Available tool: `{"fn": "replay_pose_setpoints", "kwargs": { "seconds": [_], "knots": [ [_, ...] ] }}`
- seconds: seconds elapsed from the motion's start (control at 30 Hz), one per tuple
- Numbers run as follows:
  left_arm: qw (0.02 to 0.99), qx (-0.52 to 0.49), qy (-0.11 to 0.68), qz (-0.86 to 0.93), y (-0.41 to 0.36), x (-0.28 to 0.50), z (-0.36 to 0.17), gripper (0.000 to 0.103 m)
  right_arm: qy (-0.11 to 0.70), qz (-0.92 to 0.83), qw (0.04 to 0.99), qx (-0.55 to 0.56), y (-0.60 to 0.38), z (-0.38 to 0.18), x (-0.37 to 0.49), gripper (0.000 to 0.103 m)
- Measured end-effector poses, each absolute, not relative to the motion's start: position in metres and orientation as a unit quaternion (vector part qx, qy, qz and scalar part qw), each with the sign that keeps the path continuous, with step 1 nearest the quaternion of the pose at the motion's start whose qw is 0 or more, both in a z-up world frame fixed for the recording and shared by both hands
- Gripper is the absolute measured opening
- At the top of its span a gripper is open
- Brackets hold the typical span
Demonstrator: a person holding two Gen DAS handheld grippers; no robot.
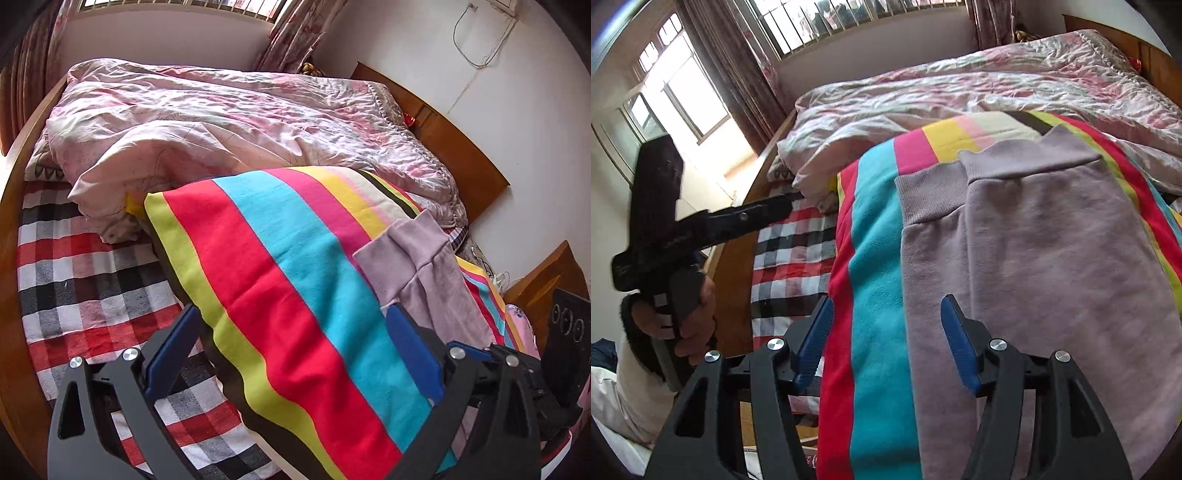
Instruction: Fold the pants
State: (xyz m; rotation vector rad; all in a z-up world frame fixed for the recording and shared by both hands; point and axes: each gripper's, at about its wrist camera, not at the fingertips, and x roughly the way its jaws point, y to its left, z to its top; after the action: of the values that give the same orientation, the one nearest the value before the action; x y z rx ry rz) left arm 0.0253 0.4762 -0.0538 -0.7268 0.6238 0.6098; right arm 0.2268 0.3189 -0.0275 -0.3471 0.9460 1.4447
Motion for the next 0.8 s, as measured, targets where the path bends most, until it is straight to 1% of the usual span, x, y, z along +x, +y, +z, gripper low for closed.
{"fn": "replay_pose_setpoints", "kwargs": {
  "seconds": [0.07, 0.17, 0.27, 0.3, 0.33, 0.4, 0.47, 0.53, 0.63, 0.73, 0.8],
  "knots": [
    [0.854, -0.338, 0.295, 0.262, 0.469, 0.04, -0.05, 0.1, 0.392, 0.627, 0.66, -0.135, 0.288, -0.011, 0.239, 0.059],
    [0.87, -0.336, 0.301, 0.198, 0.451, 0.079, -0.047, 0.1, 0.387, 0.586, 0.7, -0.13, 0.244, 0.001, 0.265, 0.059],
    [0.88, -0.336, 0.301, 0.149, 0.436, 0.116, -0.045, 0.097, 0.379, 0.55, 0.731, -0.139, 0.205, -0.001, 0.265, 0.054],
    [0.883, -0.331, 0.304, 0.138, 0.433, 0.128, -0.045, 0.092, 0.375, 0.543, 0.737, -0.142, 0.191, -0.005, 0.26, 0.049],
    [0.883, -0.327, 0.31, 0.129, 0.431, 0.141, -0.047, 0.084, 0.372, 0.531, 0.746, -0.15, 0.181, -0.01, 0.252, 0.046],
    [0.876, -0.331, 0.33, 0.115, 0.431, 0.163, -0.055, 0.078, 0.369, 0.496, 0.764, -0.181, 0.163, -0.025, 0.231, 0.043],
    [0.869, -0.343, 0.341, 0.109, 0.435, 0.176, -0.065, 0.077, 0.363, 0.48, 0.77, -0.214, 0.146, -0.04, 0.204, 0.038],
    [0.864, -0.349, 0.347, 0.109, 0.438, 0.182, -0.073, 0.073, 0.354, 0.472, 0.768, -0.247, 0.138, -0.053, 0.182, 0.032],
    [0.867, -0.349, 0.341, 0.106, 0.441, 0.183, -0.077, 0.071, 0.336, 0.442, 0.775, -0.301, 0.133, -0.067, 0.163, 0.025],
    [0.866, -0.354, 0.337, 0.11, 0.443, 0.181, -0.079, 0.066, 0.342, 0.434, 0.777, -0.301, 0.127, -0.074, 0.164, 0.022],
    [0.865, -0.357, 0.335, 0.109, 0.444, 0.178, -0.079, 0.066, 0.337, 0.432, 0.777, -0.31, 0.129, -0.074, 0.161, 0.022]
  ]
}}
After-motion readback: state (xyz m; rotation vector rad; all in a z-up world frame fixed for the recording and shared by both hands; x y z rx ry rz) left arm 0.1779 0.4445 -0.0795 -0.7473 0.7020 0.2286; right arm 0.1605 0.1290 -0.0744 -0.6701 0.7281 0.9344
